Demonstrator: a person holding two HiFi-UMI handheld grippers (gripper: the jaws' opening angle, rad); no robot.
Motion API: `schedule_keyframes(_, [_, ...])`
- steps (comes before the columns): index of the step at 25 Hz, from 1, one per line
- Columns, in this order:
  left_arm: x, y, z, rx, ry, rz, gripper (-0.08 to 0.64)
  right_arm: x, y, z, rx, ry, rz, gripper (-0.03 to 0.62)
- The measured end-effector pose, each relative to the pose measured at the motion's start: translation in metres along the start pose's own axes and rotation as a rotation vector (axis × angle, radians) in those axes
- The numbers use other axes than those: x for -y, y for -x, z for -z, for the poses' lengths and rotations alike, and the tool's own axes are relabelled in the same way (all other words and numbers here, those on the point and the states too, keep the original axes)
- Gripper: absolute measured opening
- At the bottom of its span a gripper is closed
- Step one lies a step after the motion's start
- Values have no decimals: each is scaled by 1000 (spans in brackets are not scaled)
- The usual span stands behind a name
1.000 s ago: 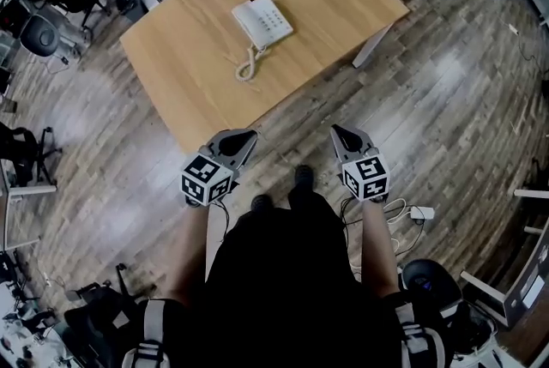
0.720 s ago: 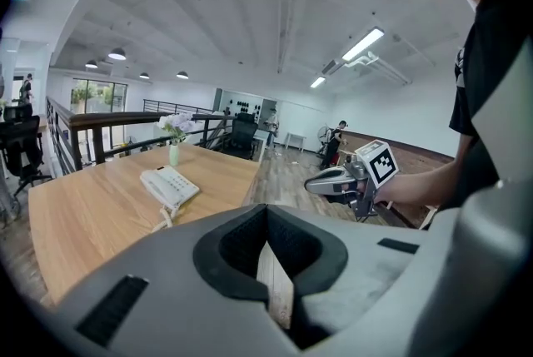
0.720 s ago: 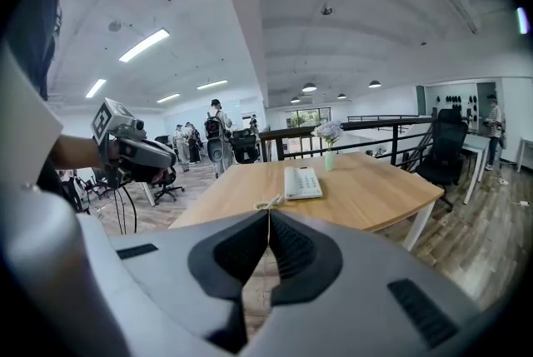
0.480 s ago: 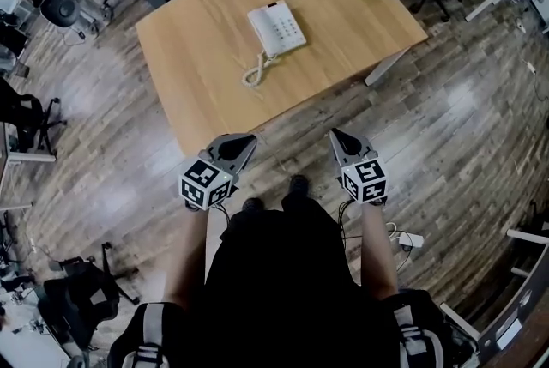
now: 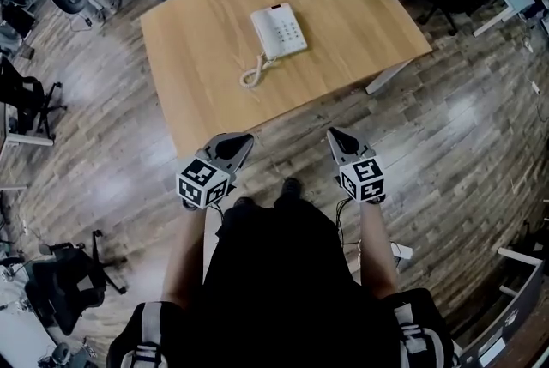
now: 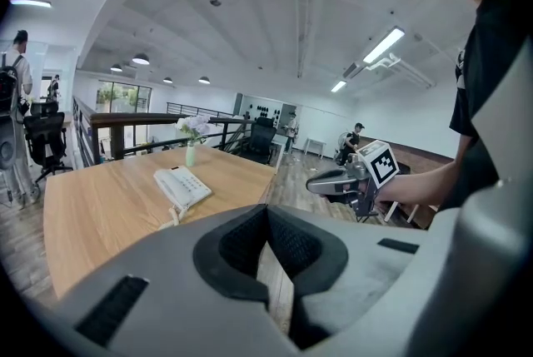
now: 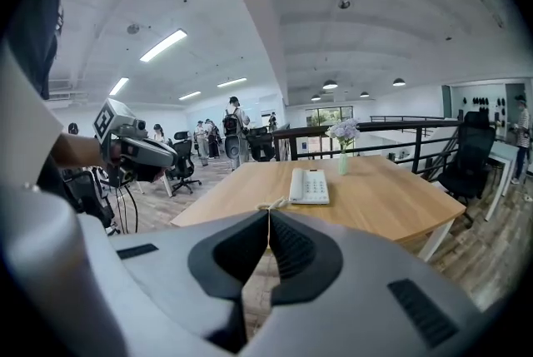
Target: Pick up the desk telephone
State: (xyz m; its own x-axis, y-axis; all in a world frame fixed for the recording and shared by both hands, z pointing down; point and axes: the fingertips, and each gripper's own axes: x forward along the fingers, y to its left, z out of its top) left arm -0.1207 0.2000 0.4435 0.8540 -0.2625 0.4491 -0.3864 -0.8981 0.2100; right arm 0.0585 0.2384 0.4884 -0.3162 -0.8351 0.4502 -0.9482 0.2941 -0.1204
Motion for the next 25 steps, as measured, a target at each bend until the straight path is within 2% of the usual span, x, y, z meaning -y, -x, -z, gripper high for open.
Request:
schedule_keyframes(18, [10,-32,-11,-4,6,-33,21,40,4,5,-22,16,-28,25])
schedule_keyframes(25, [12,-39,-14,-8,-5,-3,21,39,4,11,-29,7,-15,25])
